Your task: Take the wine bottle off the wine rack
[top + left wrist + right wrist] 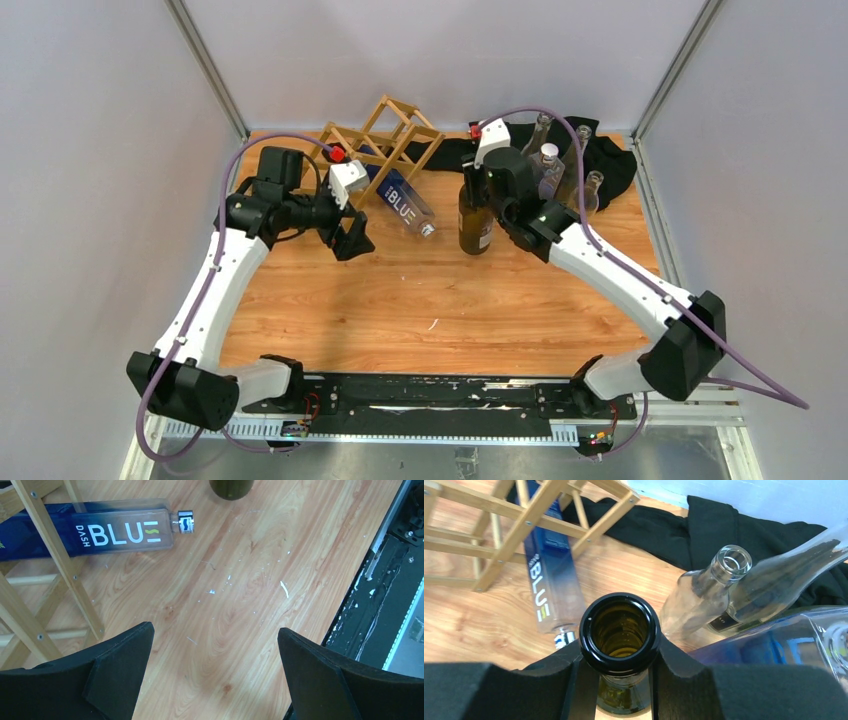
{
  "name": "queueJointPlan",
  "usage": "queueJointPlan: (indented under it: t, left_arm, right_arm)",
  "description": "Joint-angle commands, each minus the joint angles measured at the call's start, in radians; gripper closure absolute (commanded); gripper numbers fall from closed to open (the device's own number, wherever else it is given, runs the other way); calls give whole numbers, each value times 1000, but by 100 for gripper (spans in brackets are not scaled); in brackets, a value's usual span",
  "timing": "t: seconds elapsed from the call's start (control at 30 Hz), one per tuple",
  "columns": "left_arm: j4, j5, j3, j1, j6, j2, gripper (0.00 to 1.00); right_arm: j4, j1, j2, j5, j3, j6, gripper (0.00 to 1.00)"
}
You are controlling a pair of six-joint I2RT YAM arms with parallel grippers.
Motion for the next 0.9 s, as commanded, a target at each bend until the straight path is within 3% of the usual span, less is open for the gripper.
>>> queueJointPlan:
  t: [0.0, 0.4, 0.77, 0.8, 0.87]
  left_arm:
    - [-23, -2, 40, 11, 3, 7, 0]
    - [-23, 1, 63, 24, 12, 2, 0]
    - [-23, -3, 75, 31, 21, -3, 0]
    - [-22, -4, 76, 31, 22, -4, 0]
    - [-22, -7, 74, 31, 26, -5, 0]
  right_arm:
    - [119, -42, 42, 36, 22, -78, 100]
    - [303, -83, 122, 56, -45, -135, 100]
    - [310, -112, 147, 61, -83, -70, 99]
    - [302, -112, 148, 63, -80, -64, 93]
    - [289, -113, 142, 68, -78, -53, 66]
